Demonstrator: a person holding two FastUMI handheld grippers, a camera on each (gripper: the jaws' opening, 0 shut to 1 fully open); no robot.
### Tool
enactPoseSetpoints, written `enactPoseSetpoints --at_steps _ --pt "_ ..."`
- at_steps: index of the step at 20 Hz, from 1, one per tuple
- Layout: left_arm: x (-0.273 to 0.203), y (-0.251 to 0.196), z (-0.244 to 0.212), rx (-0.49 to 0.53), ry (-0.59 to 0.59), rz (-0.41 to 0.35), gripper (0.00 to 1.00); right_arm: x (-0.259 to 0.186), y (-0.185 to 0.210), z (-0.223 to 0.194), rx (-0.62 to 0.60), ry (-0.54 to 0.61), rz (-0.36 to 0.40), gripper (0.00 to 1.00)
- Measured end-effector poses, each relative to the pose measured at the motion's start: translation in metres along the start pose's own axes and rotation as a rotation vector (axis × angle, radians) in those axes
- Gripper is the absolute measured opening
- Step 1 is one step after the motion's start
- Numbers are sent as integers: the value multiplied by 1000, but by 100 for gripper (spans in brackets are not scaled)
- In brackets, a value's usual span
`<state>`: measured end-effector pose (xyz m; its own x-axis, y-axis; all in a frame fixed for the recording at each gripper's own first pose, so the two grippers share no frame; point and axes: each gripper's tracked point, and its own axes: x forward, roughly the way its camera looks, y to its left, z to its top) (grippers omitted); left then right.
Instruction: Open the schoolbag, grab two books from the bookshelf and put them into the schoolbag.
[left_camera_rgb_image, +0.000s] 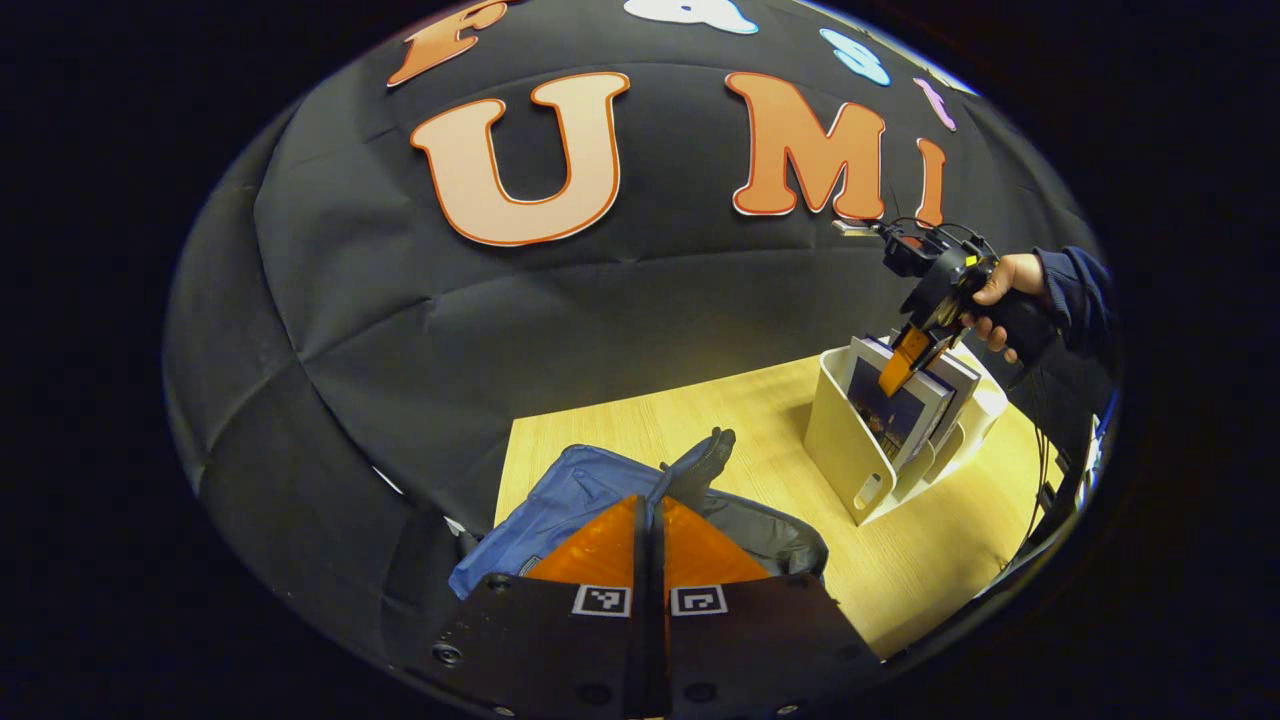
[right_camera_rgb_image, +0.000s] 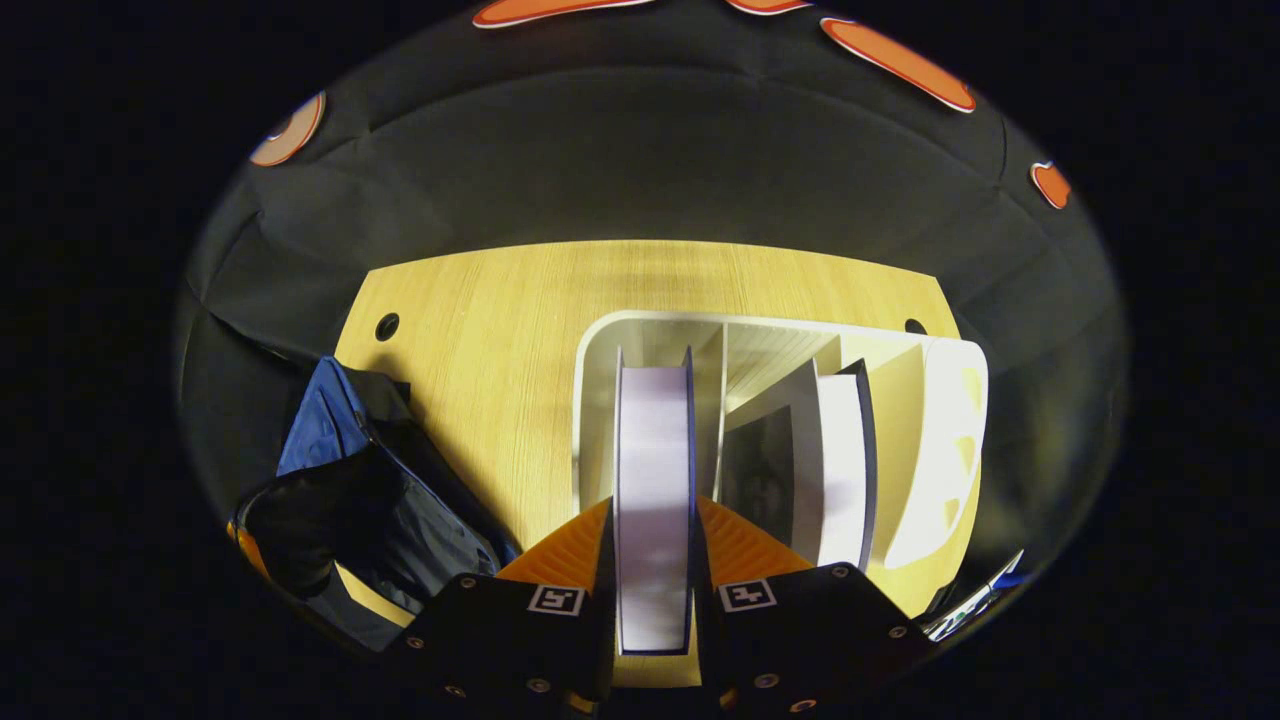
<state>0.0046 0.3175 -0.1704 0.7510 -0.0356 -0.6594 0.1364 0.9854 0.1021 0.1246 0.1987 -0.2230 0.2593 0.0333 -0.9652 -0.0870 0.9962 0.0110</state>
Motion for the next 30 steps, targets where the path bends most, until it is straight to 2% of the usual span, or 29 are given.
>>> enactPoseSetpoints --at_steps 3,4,5,7,8,9,14,21,23,26,30 --pt "-1 -2 -2 -1 -2 -8 0 -13 -2 -4 3 10 18 31" --pt "0 -3 -2 -1 -4 -11 0 -20 -4 0 8 2 23 22" --pt "-1 -4 -4 -2 -3 -15 0 -27 -7 2 12 -7 27 29" --pt "-1 -6 -5 -5 -6 -23 0 -46 -15 7 22 -26 29 29" --pt "-1 -7 -5 -7 -6 -27 0 -56 -20 11 23 -40 31 37" --pt "-2 -8 -6 -8 -5 -29 0 -68 -25 15 26 -58 33 29" --pt "-6 -5 -3 5 -2 -29 0 -138 -40 32 53 -160 78 29" --pt "-5 9 7 -39 -4 -73 0 -207 -30 31 101 -316 252 28" --pt "-3 14 10 -45 1 -82 0 -212 -24 26 115 -342 289 28" --pt "-1 21 12 -47 12 -92 0 -220 0 13 148 -345 388 28" --pt "3 27 14 -64 23 -101 0 -208 33 -2 199 -332 502 28"
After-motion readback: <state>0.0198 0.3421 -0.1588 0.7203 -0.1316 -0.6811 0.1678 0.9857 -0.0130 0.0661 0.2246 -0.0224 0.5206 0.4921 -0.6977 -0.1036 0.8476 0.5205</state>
